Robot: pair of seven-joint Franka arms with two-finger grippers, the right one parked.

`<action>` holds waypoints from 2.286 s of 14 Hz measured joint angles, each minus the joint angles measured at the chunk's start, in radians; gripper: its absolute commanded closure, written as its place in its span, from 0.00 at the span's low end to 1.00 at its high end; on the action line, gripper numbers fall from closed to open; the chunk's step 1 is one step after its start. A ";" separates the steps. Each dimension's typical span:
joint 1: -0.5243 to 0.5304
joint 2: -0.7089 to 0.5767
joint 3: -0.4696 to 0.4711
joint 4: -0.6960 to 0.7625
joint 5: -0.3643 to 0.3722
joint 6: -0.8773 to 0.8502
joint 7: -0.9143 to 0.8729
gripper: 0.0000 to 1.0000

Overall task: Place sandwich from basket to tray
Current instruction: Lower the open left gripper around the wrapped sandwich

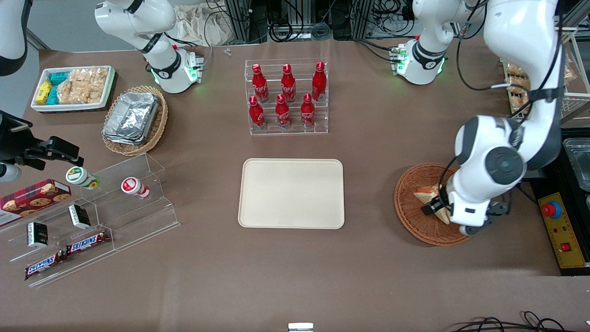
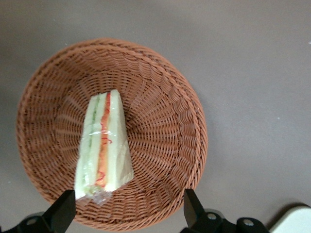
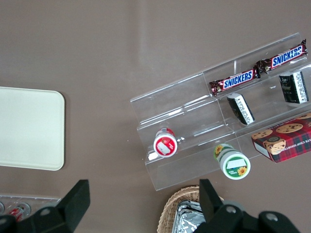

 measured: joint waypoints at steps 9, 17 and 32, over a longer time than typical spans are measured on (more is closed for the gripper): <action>0.003 0.042 0.011 -0.050 0.049 0.067 -0.016 0.00; 0.016 0.076 0.016 -0.097 0.050 0.145 -0.017 0.04; 0.024 0.082 0.017 -0.034 0.054 0.084 -0.002 0.00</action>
